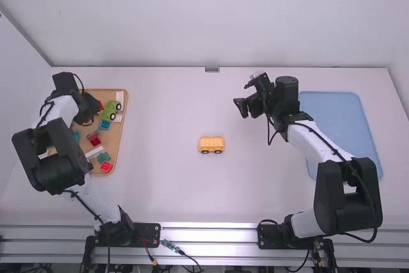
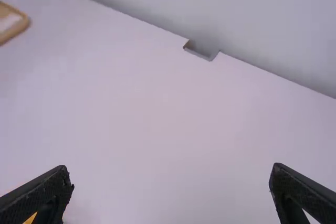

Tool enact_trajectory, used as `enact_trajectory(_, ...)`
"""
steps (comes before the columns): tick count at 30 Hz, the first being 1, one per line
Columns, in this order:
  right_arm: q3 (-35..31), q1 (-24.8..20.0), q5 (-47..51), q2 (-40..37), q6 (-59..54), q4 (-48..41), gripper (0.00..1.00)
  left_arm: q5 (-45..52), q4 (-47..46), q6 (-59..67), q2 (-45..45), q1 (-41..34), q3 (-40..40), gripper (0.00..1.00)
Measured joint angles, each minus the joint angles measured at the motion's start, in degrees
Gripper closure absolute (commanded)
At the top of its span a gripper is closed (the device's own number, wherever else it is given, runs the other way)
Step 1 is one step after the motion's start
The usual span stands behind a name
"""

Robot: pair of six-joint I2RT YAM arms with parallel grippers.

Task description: Assemble lego blocks to make yellow taxi

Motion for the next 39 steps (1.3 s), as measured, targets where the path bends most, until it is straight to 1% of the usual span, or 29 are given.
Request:
enact_trajectory(3, 0.9, -0.2, -4.2, 0.0, 1.4, -1.4, 0.01, 3.9, 3.5, 3.2, -4.2, -2.1, -1.9, 0.99)
enact_trajectory(5, 2.3, -0.4, -8.0, 0.0, 2.0, -3.5, 0.01, 8.4, 7.6, 6.6, -8.7, -4.4, -5.5, 0.99)
enact_trajectory(8, 5.4, -1.0, -15.0, 0.0, 2.8, -6.7, 0.01, 14.9, 14.0, 11.6, -15.4, -8.1, -12.7, 0.99)
enact_trajectory(9, 6.5, -1.1, -17.4, 0.0, 2.8, -7.6, 0.01, 17.9, 16.9, 13.9, -18.5, -9.9, -16.3, 0.99)
enact_trajectory(10, 6.8, -1.2, -18.2, 0.0, 2.9, -7.7, 0.01, 19.0, 17.8, 14.6, -19.5, -10.6, -17.6, 0.98)
enact_trajectory(13, 7.8, -1.2, -24.5, 0.0, 3.5, -7.8, 0.01, 27.9, 24.5, 19.6, -27.6, -15.6, -26.2, 0.99)
enact_trajectory(18, 7.8, -0.8, -35.4, 0.0, 2.8, -7.9, 0.01, 37.8, 30.9, 24.1, -34.2, -21.4, -33.4, 0.99)
enact_trajectory(19, 7.8, -0.7, -36.4, 0.0, 2.7, -7.7, 0.01, 38.7, 31.2, 24.4, -34.5, -21.8, -33.7, 0.99)
enact_trajectory(22, 7.8, 0.9, -42.8, 1.5, 1.7, -5.9, 0.01, 46.9, 31.9, 27.7, -34.9, -24.9, -35.1, 0.99)
enact_trajectory(23, 7.8, 1.1, -43.3, 1.7, 1.6, -5.7, 0.01, 47.3, 31.9, 27.8, -34.9, -25.0, -35.2, 0.99)
enact_trajectory(24, 7.8, 1.7, -46.3, 3.0, 0.8, -4.8, 0.01, 51.0, 32.6, 29.1, -34.7, -25.9, -35.3, 0.98)
enact_trajectory(25, 7.8, 2.1, -48.8, 4.0, 0.0, -3.8, 0.04, 53.2, 34.1, 29.5, -34.3, -26.6, -35.3, 0.98)
enact_trajectory(27, 7.8, 2.8, -53.4, 5.9, -0.7, -2.1, 0.06, 57.2, 37.0, 30.0, -33.1, -27.7, -35.3, 0.99)
enact_trajectory(29, 7.8, 3.0, -56.0, 7.0, -0.6, -0.3, 0.08, 59.9, 39.4, 30.4, -31.7, -28.5, -35.3, 0.99)
enact_trajectory(31, 7.8, 3.5, -56.6, 8.1, 0.0, 1.9, 0.1, 62.7, 42.2, 30.5, -29.8, -29.4, -35.3, 0.99)
enact_trajectory(33, 7.8, 3.7, -56.7, 8.7, 0.2, 2.6, 0.11, 63.9, 43.5, 30.5, -28.8, -30.0, -35.3, 0.99)
enact_trajectory(37, 7.8, 5.1, -56.8, 9.1, 0.3, 3.7, 0.14, 66.0, 48.5, 29.9, -26.1, -31.9, -35.3, 0.99)
enact_trajectory(38, 7.8, 5.6, -57.0, 9.1, 0.8, 5.0, 0.18, 66.3, 50.5, 29.2, -25.2, -32.6, -35.3, 0.99)
enact_trajectory(39, 7.8, 6.1, -57.1, 9.1, 1.6, 6.3, 0.19, 66.6, 51.8, 28.6, -24.6, -33.1, -35.3, 0.99)
